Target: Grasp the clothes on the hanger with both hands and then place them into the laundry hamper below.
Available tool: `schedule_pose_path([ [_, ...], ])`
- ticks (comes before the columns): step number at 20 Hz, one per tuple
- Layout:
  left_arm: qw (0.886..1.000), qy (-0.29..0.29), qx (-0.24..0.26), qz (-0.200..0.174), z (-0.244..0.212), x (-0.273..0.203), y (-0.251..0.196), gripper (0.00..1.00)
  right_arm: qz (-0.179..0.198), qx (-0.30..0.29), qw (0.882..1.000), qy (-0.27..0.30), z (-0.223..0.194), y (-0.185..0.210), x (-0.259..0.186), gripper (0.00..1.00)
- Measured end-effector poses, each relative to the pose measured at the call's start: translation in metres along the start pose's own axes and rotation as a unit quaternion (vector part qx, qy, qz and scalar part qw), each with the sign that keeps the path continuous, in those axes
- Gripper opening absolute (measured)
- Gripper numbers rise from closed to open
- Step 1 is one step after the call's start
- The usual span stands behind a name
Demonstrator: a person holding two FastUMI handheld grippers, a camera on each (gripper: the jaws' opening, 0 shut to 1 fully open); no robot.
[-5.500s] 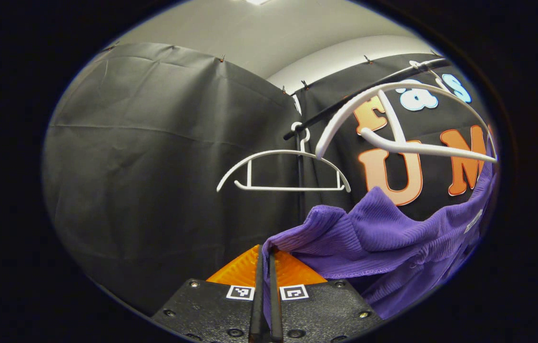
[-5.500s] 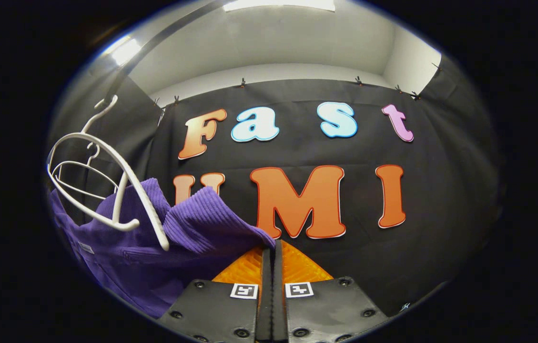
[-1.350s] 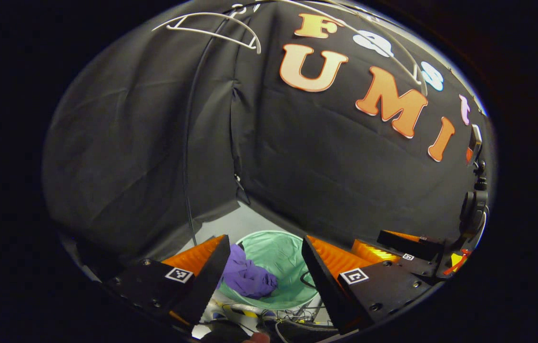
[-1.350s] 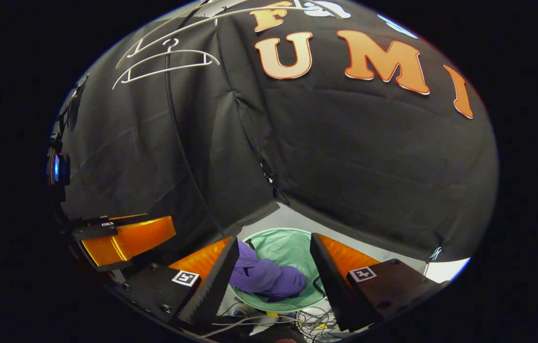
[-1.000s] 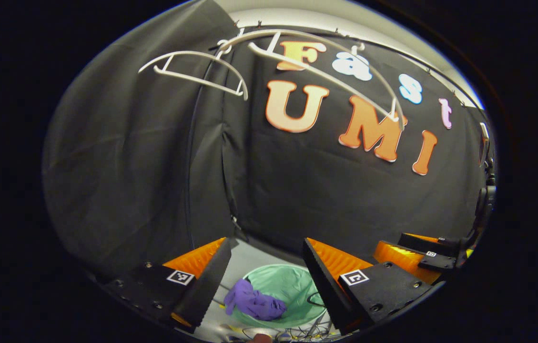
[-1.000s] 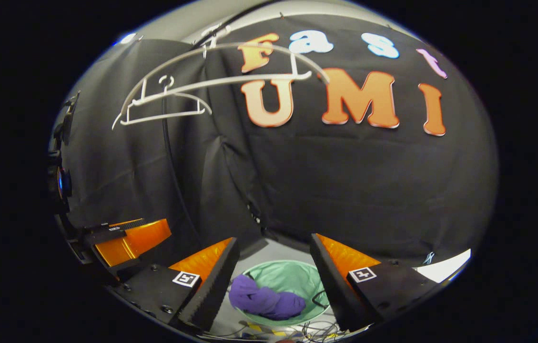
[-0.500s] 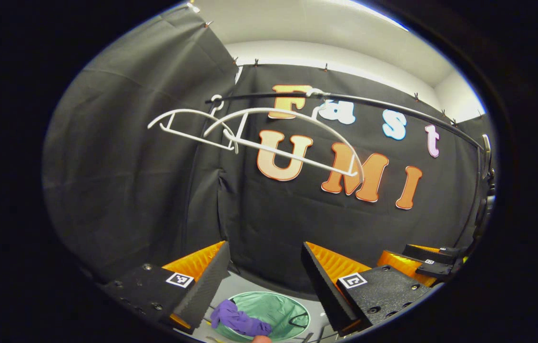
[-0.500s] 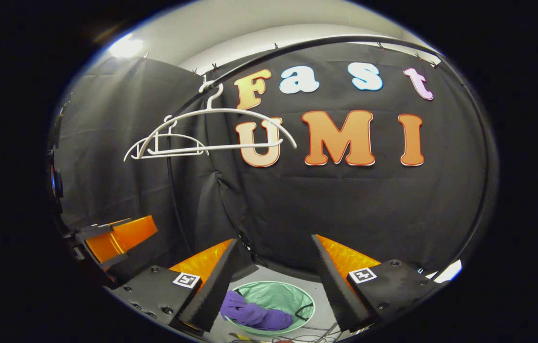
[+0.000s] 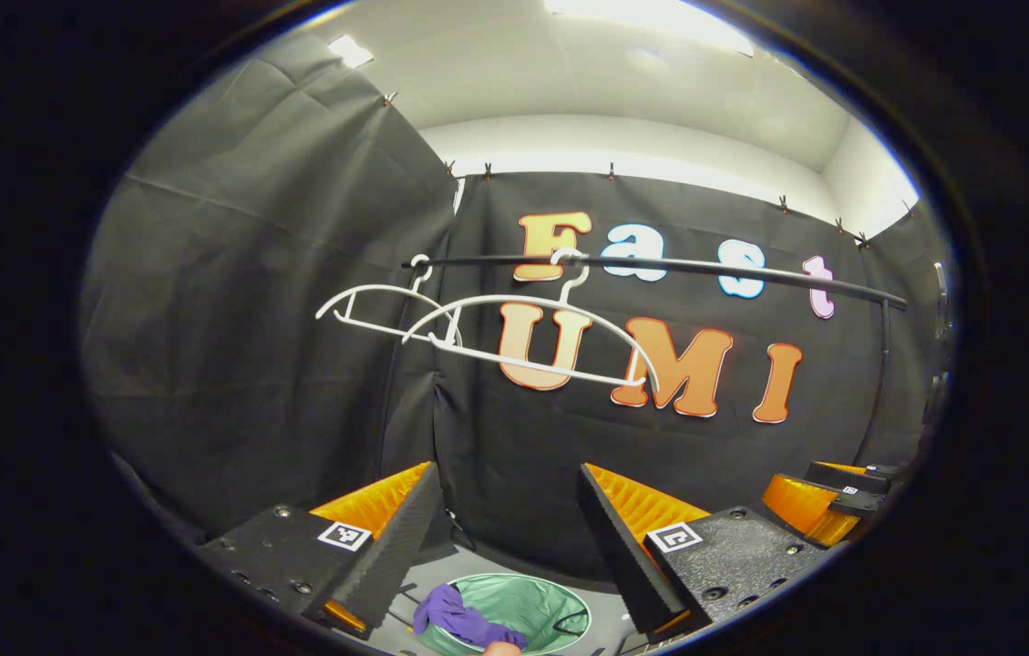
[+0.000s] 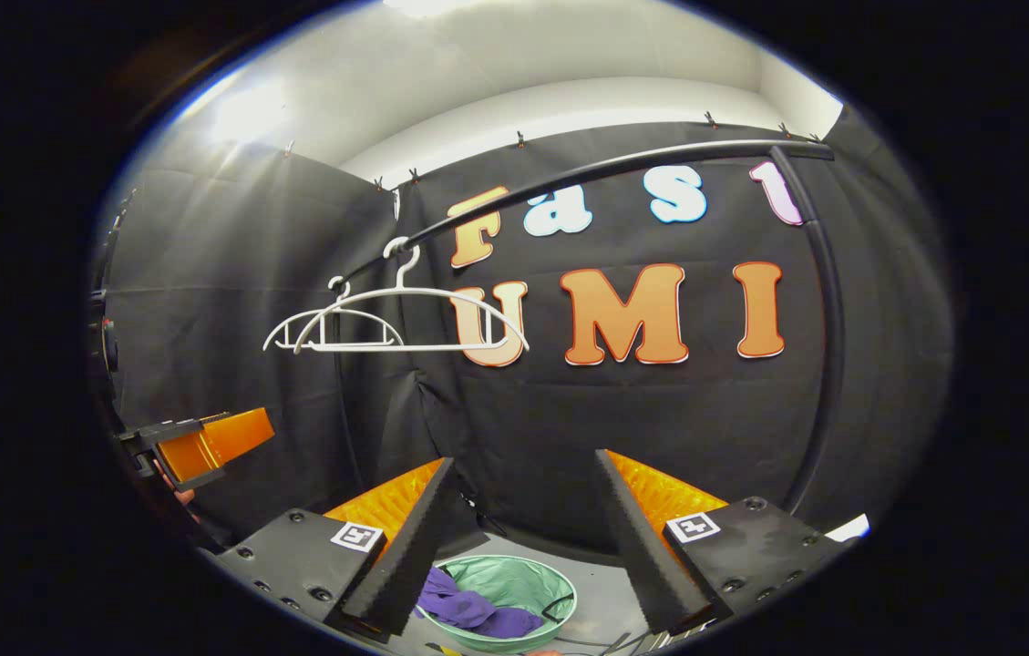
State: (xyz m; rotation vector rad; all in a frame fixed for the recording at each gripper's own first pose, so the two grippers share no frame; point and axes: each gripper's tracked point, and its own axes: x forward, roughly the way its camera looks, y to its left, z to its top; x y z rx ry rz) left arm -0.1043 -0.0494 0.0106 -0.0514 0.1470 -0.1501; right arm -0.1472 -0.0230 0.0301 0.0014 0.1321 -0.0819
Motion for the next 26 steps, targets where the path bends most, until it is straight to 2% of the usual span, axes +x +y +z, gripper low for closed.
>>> schedule_pose_path([
  [5, 1.000, -0.011, -0.006, 0.000, 0.013, -0.031, -0.021, 0.92, 0.013, 0.000, 1.000, -0.016, 0.014, -0.014, -0.036, 1.00],
  [7, 1.000, -0.015, 0.002, 0.007, 0.014, -0.041, -0.022, 0.95, 0.014, 0.001, 1.000, -0.022, 0.016, -0.019, -0.043, 1.00],
  [8, 1.000, -0.017, 0.005, 0.009, 0.015, -0.044, -0.023, 0.92, 0.015, 0.001, 1.000, -0.024, 0.017, -0.021, -0.047, 0.89],
  [14, 0.999, -0.029, 0.003, 0.025, 0.017, -0.057, -0.020, 0.95, 0.021, 0.003, 0.999, -0.032, 0.019, -0.024, -0.060, 0.89],
  [16, 0.999, -0.033, 0.008, 0.032, 0.019, -0.058, -0.017, 0.92, 0.016, 0.006, 1.000, -0.024, 0.014, -0.029, -0.062, 0.98],
  [17, 0.999, -0.035, 0.010, 0.033, 0.021, -0.059, -0.017, 0.95, 0.014, 0.008, 1.000, -0.024, 0.015, -0.031, -0.063, 0.98],
  [18, 0.999, -0.036, 0.011, 0.033, 0.021, -0.059, -0.017, 0.92, 0.011, 0.008, 1.000, -0.025, 0.016, -0.034, -0.062, 0.89],
  [19, 0.999, -0.037, 0.014, 0.034, 0.021, -0.059, -0.016, 0.95, 0.008, 0.008, 1.000, -0.024, 0.015, -0.036, -0.062, 0.89],
  [21, 0.998, -0.038, 0.017, 0.037, 0.021, -0.058, -0.012, 0.92, 0.006, 0.007, 1.000, -0.024, 0.014, -0.038, -0.062, 0.89],
  [25, 0.998, -0.038, 0.018, 0.039, 0.023, -0.056, -0.011, 0.95, 0.002, 0.004, 1.000, -0.029, 0.015, -0.039, -0.063, 0.89],
  [26, 0.998, -0.039, 0.019, 0.038, 0.022, -0.057, -0.011, 0.92, 0.002, 0.002, 1.000, -0.029, 0.015, -0.039, -0.065, 0.89],
])
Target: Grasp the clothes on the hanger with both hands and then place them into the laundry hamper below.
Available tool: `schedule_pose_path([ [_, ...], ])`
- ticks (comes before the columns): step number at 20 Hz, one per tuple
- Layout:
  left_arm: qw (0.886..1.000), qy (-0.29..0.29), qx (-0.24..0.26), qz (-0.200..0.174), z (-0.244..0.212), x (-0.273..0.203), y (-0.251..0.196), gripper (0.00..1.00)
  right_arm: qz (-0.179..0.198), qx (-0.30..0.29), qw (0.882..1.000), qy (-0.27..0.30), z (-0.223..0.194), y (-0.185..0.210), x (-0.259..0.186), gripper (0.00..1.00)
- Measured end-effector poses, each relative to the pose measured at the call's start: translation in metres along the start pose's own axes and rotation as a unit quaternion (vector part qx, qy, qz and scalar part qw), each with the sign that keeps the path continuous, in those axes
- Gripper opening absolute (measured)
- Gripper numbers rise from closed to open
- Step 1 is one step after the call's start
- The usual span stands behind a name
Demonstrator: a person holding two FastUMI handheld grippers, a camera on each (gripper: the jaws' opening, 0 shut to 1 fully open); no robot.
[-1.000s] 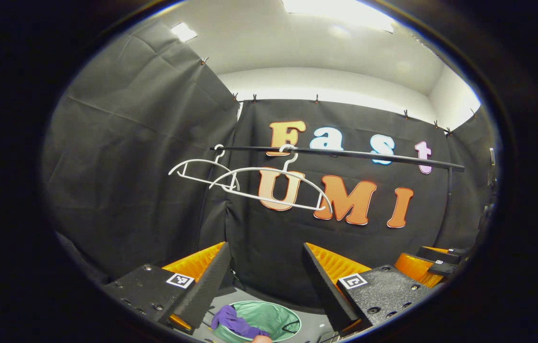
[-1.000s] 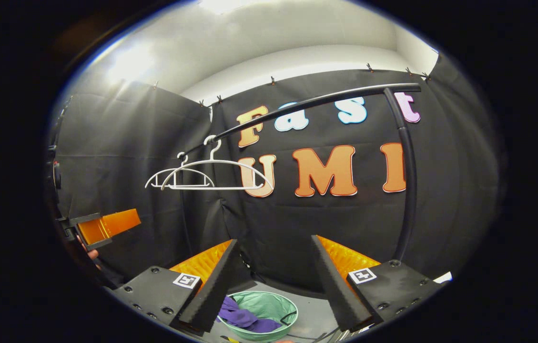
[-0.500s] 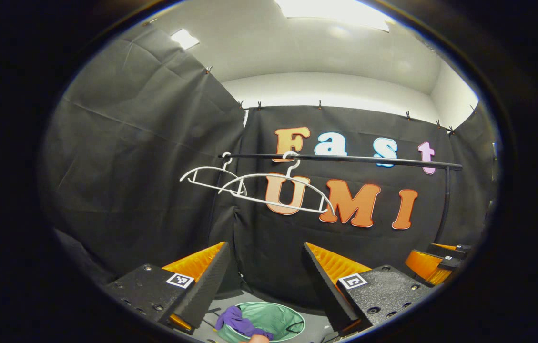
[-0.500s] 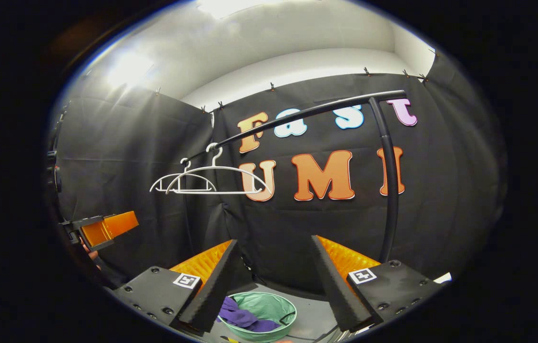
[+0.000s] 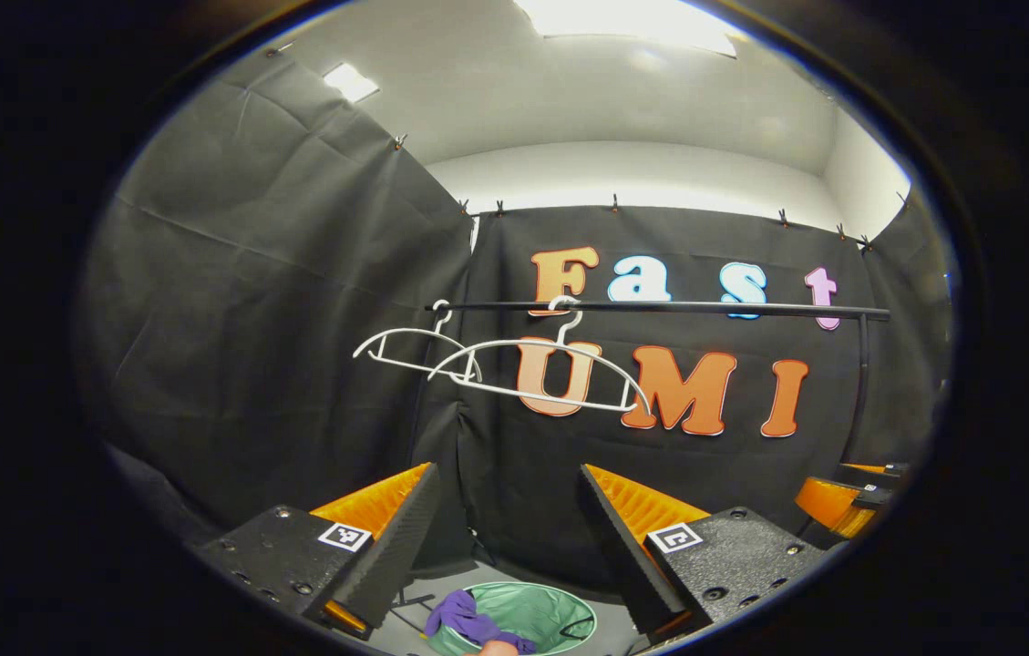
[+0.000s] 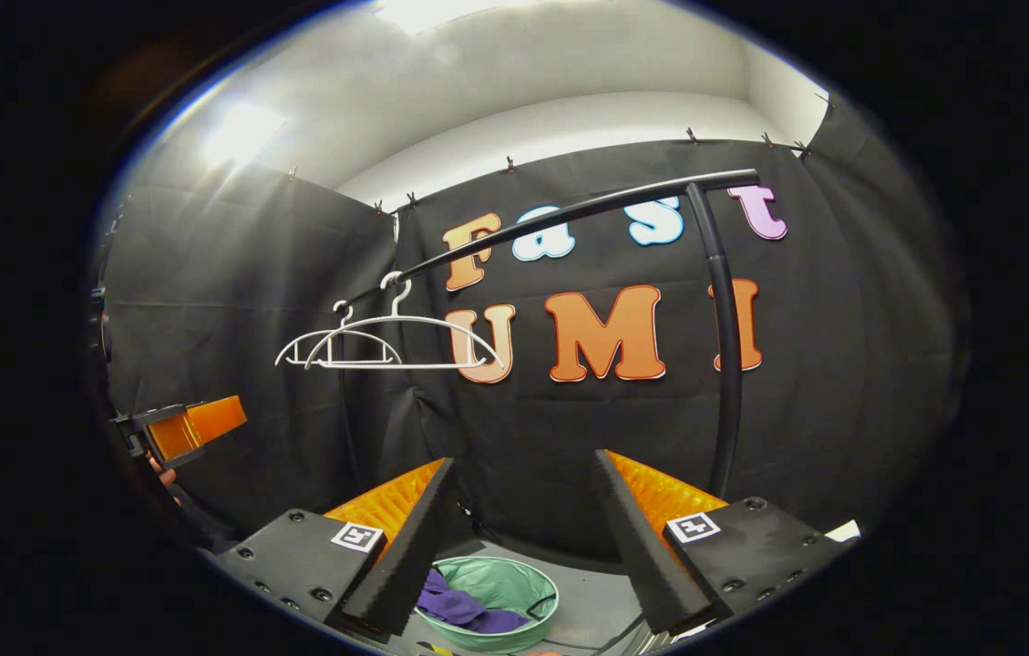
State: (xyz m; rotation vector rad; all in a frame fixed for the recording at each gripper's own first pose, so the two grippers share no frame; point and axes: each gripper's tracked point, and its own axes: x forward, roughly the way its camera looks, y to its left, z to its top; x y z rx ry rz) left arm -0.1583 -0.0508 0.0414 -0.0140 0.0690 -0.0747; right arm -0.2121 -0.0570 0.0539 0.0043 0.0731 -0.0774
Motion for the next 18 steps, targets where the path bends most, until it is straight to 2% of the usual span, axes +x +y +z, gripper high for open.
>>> schedule_pose_path([
  [2, 1.000, -0.002, 0.001, -0.001, 0.003, 0.000, -0.002, 0.95, -0.001, -0.004, 1.000, -0.001, 0.000, 0.000, -0.001, 0.89],
  [4, 1.000, -0.005, 0.001, -0.002, 0.004, -0.001, -0.002, 0.95, 0.000, -0.006, 1.000, -0.002, 0.000, 0.001, -0.003, 0.89],
  [5, 1.000, -0.005, 0.000, -0.002, 0.005, -0.002, -0.001, 0.92, 0.001, -0.006, 1.000, -0.002, 0.000, 0.002, -0.005, 0.89],
  [10, 1.000, -0.004, -0.001, 0.000, 0.005, -0.007, 0.001, 0.92, 0.001, -0.004, 1.000, -0.002, -0.002, 0.004, -0.009, 0.89],
  [11, 1.000, -0.004, -0.001, 0.001, 0.006, -0.009, 0.002, 0.95, 0.001, -0.002, 1.000, -0.002, -0.002, 0.004, -0.010, 0.89],
  [16, 1.000, -0.001, -0.006, 0.003, 0.004, -0.010, 0.005, 0.92, 0.003, 0.000, 1.000, 0.000, -0.003, 0.008, -0.011, 0.89],
  [17, 1.000, -0.001, -0.005, 0.003, 0.004, -0.013, 0.005, 0.95, 0.002, 0.000, 1.000, 0.000, -0.004, 0.008, -0.012, 0.89],
  [18, 1.000, -0.001, -0.003, 0.004, 0.004, -0.013, 0.006, 0.92, 0.002, -0.001, 1.000, 0.000, -0.004, 0.008, -0.012, 0.89],
])
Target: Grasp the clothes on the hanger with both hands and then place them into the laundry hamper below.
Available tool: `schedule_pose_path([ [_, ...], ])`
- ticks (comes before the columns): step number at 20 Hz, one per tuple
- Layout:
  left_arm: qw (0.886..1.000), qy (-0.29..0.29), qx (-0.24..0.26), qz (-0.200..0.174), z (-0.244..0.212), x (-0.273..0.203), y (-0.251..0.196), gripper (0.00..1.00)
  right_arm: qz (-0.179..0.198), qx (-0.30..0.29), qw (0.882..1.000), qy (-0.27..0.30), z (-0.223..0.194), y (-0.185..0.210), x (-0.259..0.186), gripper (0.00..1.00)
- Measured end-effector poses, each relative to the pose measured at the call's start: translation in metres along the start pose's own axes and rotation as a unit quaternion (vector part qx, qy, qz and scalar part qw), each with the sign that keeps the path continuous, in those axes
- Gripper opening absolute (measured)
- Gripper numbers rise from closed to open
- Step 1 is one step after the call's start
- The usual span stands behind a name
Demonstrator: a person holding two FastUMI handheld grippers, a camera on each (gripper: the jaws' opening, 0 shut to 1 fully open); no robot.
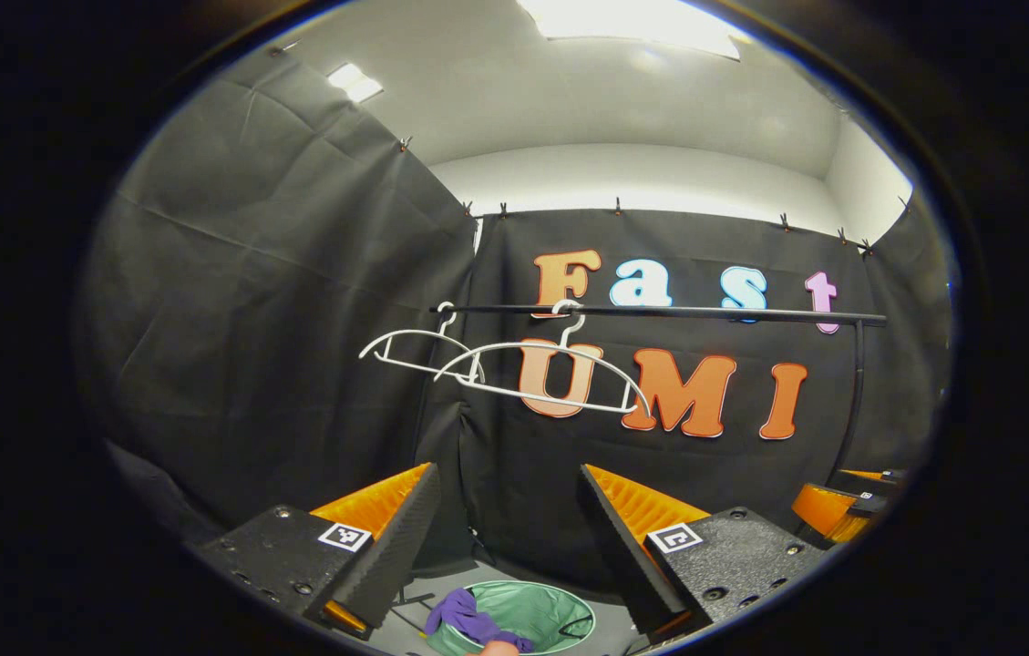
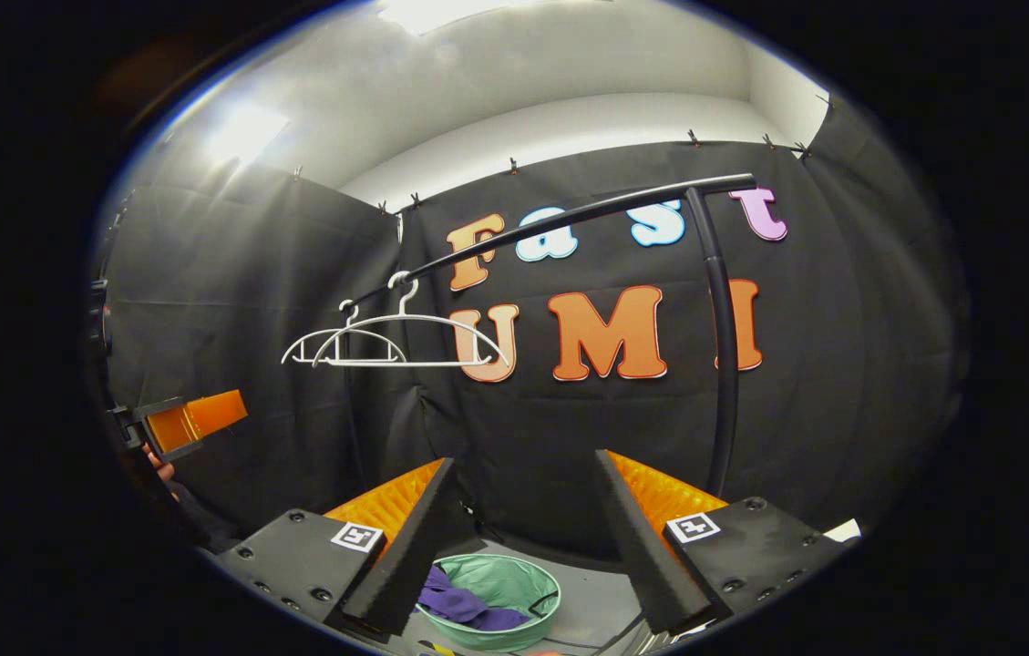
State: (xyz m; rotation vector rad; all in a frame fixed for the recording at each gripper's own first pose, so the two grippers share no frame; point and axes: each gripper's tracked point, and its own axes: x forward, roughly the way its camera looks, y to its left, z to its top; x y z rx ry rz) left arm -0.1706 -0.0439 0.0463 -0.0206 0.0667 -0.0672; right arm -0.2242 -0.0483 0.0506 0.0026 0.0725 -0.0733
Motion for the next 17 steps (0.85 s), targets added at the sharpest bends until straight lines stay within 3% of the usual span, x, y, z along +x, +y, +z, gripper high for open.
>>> schedule_pose_path([
  [7, 1.000, 0.000, 0.000, 0.005, -0.004, 0.001, 0.005, 0.95, 0.004, 0.005, 1.000, 0.003, -0.003, 0.003, -0.006, 0.89],
  [10, 1.000, -0.007, 0.001, 0.004, -0.001, -0.004, 0.003, 0.92, 0.005, 0.000, 1.000, -0.003, 0.001, 0.005, -0.008, 0.89],
  [11, 1.000, -0.009, -0.001, 0.001, -0.001, -0.003, 0.001, 0.95, 0.003, -0.002, 1.000, -0.005, 0.003, 0.004, -0.007, 0.98],
  [12, 1.000, -0.010, -0.004, -0.004, -0.001, -0.003, -0.002, 0.92, 0.000, -0.003, 1.000, -0.007, 0.004, 0.004, -0.007, 1.00],
  [14, 1.000, -0.011, -0.007, -0.010, -0.003, -0.003, -0.004, 0.92, 0.000, -0.003, 1.000, -0.013, 0.009, 0.007, -0.008, 0.98],
  [15, 1.000, -0.013, -0.009, -0.011, -0.001, -0.002, -0.004, 0.92, 0.001, -0.005, 1.000, -0.016, 0.011, 0.009, -0.009, 0.89],
  [17, 1.000, -0.012, -0.010, -0.016, -0.001, -0.001, -0.007, 0.92, -0.001, -0.013, 1.000, -0.019, 0.012, 0.008, -0.010, 0.89],
])
